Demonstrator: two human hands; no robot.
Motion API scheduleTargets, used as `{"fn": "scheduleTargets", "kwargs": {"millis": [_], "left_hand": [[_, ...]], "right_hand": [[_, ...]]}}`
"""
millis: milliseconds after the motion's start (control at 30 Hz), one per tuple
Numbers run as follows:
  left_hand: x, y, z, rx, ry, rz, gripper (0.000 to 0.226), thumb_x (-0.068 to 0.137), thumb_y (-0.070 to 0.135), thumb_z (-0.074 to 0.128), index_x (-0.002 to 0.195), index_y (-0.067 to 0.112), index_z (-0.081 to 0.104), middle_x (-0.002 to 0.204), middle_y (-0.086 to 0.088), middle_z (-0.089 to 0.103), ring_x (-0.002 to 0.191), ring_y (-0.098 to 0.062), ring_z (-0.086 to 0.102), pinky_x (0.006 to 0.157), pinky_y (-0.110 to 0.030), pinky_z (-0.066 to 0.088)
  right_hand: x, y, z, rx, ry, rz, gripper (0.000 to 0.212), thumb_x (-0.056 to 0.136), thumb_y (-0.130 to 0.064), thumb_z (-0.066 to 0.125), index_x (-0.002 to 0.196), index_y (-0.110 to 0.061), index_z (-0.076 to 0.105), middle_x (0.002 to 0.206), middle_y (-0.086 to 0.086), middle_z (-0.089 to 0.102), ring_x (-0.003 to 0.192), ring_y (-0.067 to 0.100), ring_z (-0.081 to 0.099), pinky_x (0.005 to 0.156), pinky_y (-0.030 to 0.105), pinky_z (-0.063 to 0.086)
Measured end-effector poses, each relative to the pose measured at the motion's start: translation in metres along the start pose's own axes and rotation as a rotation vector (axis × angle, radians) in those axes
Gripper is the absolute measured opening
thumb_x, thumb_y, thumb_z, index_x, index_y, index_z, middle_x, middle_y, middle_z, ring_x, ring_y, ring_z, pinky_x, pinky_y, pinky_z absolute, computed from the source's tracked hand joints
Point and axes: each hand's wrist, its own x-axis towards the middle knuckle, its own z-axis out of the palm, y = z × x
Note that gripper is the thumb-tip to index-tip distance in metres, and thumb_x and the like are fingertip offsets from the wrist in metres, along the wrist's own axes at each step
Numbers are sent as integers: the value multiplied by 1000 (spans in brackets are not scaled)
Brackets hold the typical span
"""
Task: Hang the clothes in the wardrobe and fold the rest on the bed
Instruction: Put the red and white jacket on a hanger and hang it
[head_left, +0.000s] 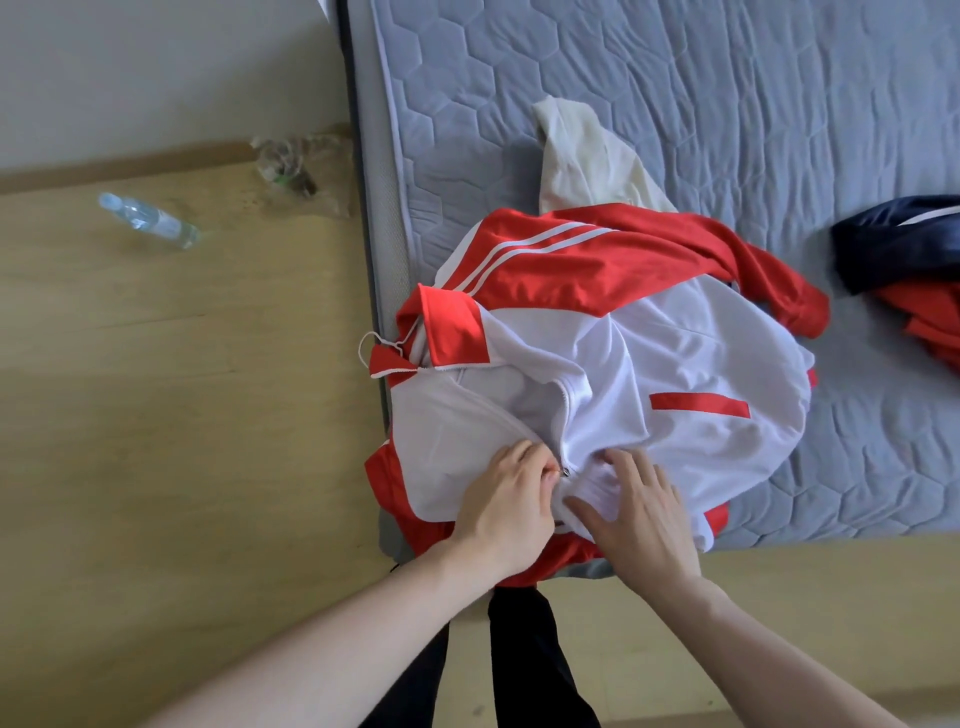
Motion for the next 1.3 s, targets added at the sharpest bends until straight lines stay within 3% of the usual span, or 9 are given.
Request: {"fn": "scheduleTargets", "kwargs": {"millis": [167, 267, 467, 600, 800, 900, 1067, 1167, 1300], "left_hand": [[1, 6, -25, 31, 1, 103, 12, 103, 25, 47, 92, 25, 53, 101, 15, 49, 95, -8, 48, 74, -32, 48], [14, -3, -39, 146, 74, 109, 11, 100, 24, 50, 89, 23, 53, 97, 12, 49, 92, -13, 49, 64, -32, 39], [54, -59, -77, 279, 247, -68, 17, 89, 19, 59, 77, 27, 49, 93, 4, 56, 87, -25, 57, 62, -36, 41], [74, -107, -102, 181, 304, -323, 20, 86, 3, 58, 74, 18, 52, 94, -17, 60, 92, -41, 59, 80, -50, 49], [96, -154, -130, 344, 368, -565, 11, 98, 23, 58, 88, 21, 63, 110, -9, 63, 102, -37, 63, 79, -40, 47], [107, -165, -131, 139, 307, -642, 13, 99, 33, 58, 102, 20, 62, 119, -11, 67, 110, -36, 63, 88, -40, 50], [87, -164, -88, -352, 129, -901, 76, 97, 45, 62, 153, 4, 32, 155, -17, 43, 139, -35, 46, 115, -43, 38], [70, -170, -59, -598, 1, -974, 74, 94, 44, 67, 151, 5, 39, 149, -13, 52, 134, -32, 53, 114, -44, 42], [68, -168, -45, -699, 160, -946, 57, 97, 45, 62, 143, 14, 51, 144, -8, 58, 127, -31, 58, 112, -42, 44]], "right_hand": [[3, -18, -2, 70, 100, -46, 11, 93, -30, 70, 86, -26, 63, 81, -12, 59, 87, 23, 56, 67, 34, 40], [6, -19, -7, 77, 87, -14, 29, 91, -23, 64, 70, -23, 44, 68, -9, 49, 76, 18, 44, 52, 29, 27], [-7, 16, -28, 40, -10, 44, 39, 94, -22, 61, 68, -27, 32, 67, -7, 47, 69, 11, 44, 52, 35, 30], [-13, 33, -38, -83, -41, 70, 38, 96, -26, 60, 69, -28, 34, 67, -8, 47, 64, 8, 45, 49, 33, 29], [3, 25, -34, -219, -126, 104, 35, 97, -28, 61, 70, -27, 40, 71, -8, 51, 61, 9, 49, 50, 29, 34], [7, 15, -29, -240, -157, 151, 25, 96, -27, 61, 76, -27, 46, 77, -10, 52, 65, 13, 51, 55, 33, 42], [7, -7, -21, -146, -131, 144, 28, 90, -28, 70, 114, -28, 56, 112, -11, 56, 105, 19, 55, 76, 34, 48], [8, -22, -17, -95, -149, 127, 41, 89, -24, 71, 126, -24, 54, 124, -8, 54, 116, 20, 53, 83, 33, 49], [9, -39, -19, 68, -76, 112, 37, 90, -15, 66, 123, -26, 55, 119, -12, 52, 107, 15, 54, 81, 29, 43]]}}
